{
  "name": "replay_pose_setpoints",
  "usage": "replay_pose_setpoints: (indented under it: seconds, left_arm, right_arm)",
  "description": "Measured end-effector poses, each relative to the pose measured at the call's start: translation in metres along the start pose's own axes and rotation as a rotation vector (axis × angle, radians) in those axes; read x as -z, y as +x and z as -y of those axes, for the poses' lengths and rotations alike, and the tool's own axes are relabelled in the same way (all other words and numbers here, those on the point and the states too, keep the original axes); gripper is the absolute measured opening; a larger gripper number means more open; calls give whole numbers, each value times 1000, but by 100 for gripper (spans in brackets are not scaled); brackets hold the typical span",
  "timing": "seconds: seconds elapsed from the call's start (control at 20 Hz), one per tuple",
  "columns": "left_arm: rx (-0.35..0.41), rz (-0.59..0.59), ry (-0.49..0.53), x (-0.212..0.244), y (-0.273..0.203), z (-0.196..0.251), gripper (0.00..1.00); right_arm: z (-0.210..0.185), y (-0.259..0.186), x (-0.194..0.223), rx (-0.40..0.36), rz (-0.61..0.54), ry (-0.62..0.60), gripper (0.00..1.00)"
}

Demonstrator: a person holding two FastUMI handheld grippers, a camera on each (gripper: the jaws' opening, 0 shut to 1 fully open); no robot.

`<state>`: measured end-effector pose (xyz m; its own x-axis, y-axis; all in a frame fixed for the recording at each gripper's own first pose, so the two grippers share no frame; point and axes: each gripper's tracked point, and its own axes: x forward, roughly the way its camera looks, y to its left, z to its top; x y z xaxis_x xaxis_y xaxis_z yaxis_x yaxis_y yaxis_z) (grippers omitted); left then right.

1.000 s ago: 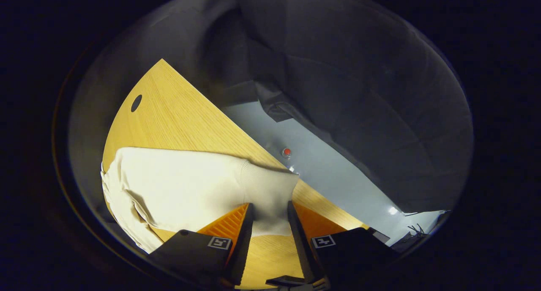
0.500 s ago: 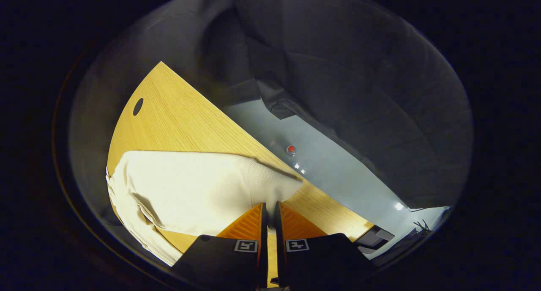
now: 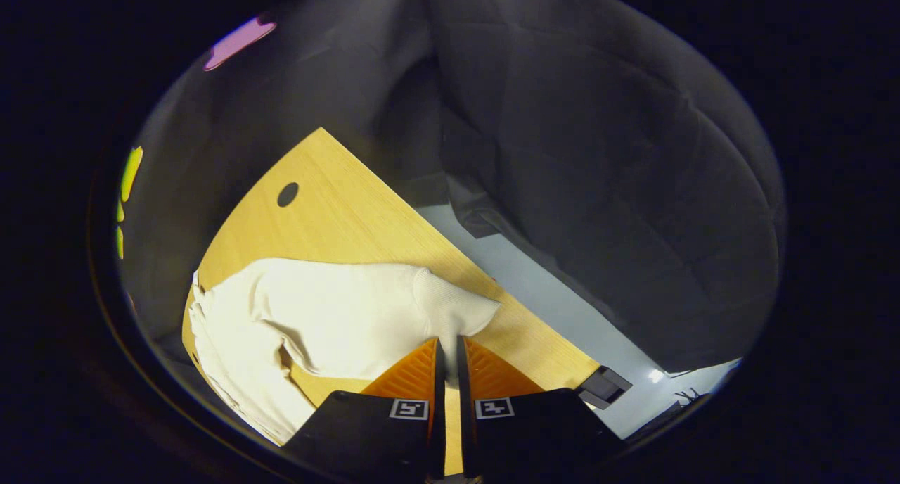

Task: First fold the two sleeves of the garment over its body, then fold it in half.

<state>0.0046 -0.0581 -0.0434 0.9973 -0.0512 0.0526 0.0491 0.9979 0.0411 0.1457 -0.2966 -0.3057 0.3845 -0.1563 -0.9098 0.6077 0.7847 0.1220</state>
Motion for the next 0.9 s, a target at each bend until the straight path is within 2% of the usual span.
replay_pose_setpoints:
  seconds: [0.35, 0.45, 0.65, 0.9]
  left_arm:
    - [-10, -23, -36, 9, 2, -36, 99]
    - [-19, -14, -27, 6, 1, -49, 99]
    - [-49, -9, -17, 7, -5, -82, 99]
    - [-90, -21, -23, 15, -8, -121, 99]
  right_arm:
    - [-136, -67, 6, -148, 88, -204, 9]
    - [-184, -77, 23, -188, 85, -296, 9]
    - [-300, -88, 91, -285, 41, -478, 9]
    - [-412, -103, 176, -381, 3, -646, 9]
